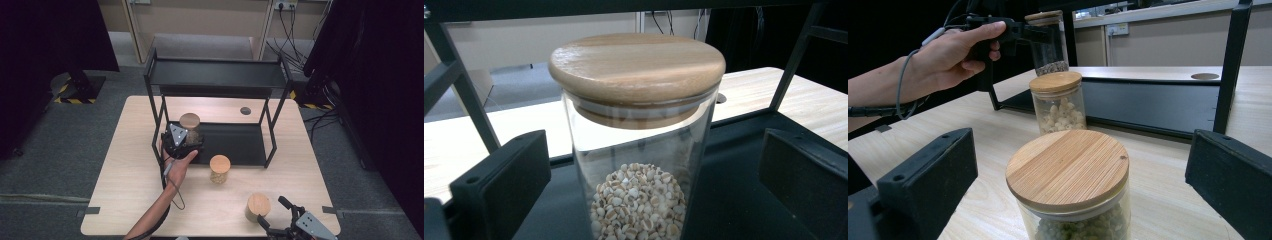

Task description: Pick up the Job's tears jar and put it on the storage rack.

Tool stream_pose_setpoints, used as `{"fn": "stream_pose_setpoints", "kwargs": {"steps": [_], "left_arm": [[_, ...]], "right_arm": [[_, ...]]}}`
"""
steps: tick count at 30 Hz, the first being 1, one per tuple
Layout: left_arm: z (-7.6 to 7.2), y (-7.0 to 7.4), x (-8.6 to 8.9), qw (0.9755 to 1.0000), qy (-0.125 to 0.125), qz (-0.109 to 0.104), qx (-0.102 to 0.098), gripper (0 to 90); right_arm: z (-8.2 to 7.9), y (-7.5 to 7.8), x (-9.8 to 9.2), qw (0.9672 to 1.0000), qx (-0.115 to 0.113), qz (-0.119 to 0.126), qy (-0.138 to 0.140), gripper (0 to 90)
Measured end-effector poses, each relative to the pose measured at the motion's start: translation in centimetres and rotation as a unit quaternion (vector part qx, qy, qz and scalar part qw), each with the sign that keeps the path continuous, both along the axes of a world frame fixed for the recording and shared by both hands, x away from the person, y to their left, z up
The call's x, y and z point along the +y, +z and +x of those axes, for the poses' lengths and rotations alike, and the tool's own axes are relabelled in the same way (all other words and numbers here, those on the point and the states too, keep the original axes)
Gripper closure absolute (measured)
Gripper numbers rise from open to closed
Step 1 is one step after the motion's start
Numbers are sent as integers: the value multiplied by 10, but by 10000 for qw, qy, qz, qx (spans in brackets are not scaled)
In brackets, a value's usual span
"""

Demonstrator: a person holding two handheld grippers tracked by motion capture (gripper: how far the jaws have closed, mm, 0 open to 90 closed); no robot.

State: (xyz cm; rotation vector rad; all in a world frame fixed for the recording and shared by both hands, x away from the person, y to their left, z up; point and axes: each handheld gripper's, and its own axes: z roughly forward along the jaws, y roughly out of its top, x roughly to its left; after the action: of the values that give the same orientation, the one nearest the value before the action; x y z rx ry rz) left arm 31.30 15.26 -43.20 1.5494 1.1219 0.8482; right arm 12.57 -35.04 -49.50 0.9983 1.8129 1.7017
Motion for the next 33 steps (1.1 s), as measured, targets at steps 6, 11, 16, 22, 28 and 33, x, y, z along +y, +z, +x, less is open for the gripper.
{"fn": "stream_pose_setpoints", "kwargs": {"steps": [6, 11, 16, 22, 28, 33], "left_arm": [[-9, 2, 3, 10000, -49, -3, -56, 2], [-17, 3, 7, 9999, -128, -29, -100, 6], [-26, 2, 13, 9996, -250, -83, -120, 7], [-36, 0, 16, 9991, -396, 14, -171, 7], [-45, -2, 22, 9987, -463, 18, -228, 7], [-59, -6, 29, 9981, -564, 64, -248, 9]], "right_arm": [[0, 0, 0, 10000, 2, -5, 1, 5], [0, 0, 0, 10000, 2, -4, -5, 5], [0, 0, 0, 10000, 0, 1, -4, 5], [0, 0, 0, 10000, -1, -2, -5, 5], [0, 0, 0, 10000, -3, -4, -5, 5], [0, 0, 0, 10000, 0, 7, -11, 5]]}}
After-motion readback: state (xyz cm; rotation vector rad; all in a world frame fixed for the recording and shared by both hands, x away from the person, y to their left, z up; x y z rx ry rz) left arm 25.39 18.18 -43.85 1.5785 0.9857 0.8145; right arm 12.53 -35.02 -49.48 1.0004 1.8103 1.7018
